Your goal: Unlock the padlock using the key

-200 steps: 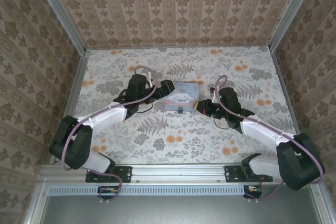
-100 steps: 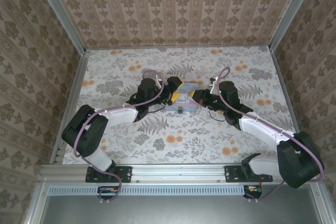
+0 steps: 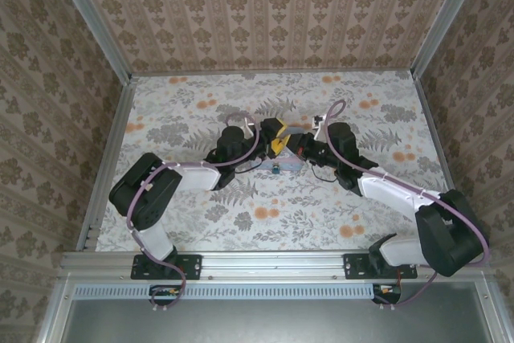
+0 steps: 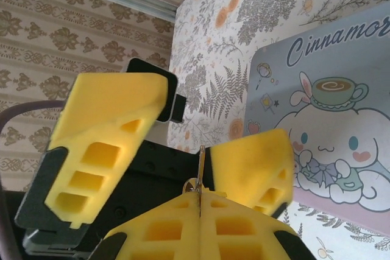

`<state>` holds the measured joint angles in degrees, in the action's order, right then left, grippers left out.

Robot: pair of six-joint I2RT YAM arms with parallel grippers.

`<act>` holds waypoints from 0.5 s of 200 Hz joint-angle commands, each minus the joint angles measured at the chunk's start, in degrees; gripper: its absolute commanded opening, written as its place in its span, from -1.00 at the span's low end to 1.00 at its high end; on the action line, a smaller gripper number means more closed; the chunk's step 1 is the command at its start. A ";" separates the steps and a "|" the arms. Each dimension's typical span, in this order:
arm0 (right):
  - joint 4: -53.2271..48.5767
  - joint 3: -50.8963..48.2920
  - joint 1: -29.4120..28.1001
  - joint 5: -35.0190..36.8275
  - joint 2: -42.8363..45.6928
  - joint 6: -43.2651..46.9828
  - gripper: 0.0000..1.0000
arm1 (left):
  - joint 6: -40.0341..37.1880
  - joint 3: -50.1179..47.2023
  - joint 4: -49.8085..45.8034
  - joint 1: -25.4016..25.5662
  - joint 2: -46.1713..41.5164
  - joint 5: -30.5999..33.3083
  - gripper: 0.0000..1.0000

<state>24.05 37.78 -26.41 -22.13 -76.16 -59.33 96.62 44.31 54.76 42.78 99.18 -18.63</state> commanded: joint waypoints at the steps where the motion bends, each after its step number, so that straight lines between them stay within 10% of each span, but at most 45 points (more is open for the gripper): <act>1: 2.40 -0.20 -0.13 2.28 -0.45 -1.07 -1.00 | 0.90 -0.73 4.13 0.37 0.14 1.32 0.27; 100: 2.33 -0.78 0.31 3.67 -0.10 -1.12 -1.00 | 0.06 -3.17 4.46 0.31 -0.63 3.16 0.19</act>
<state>24.27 37.76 -26.28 -19.73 -76.29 -60.07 96.88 41.82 56.64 42.78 99.18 -16.45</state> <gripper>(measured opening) 0.065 0.606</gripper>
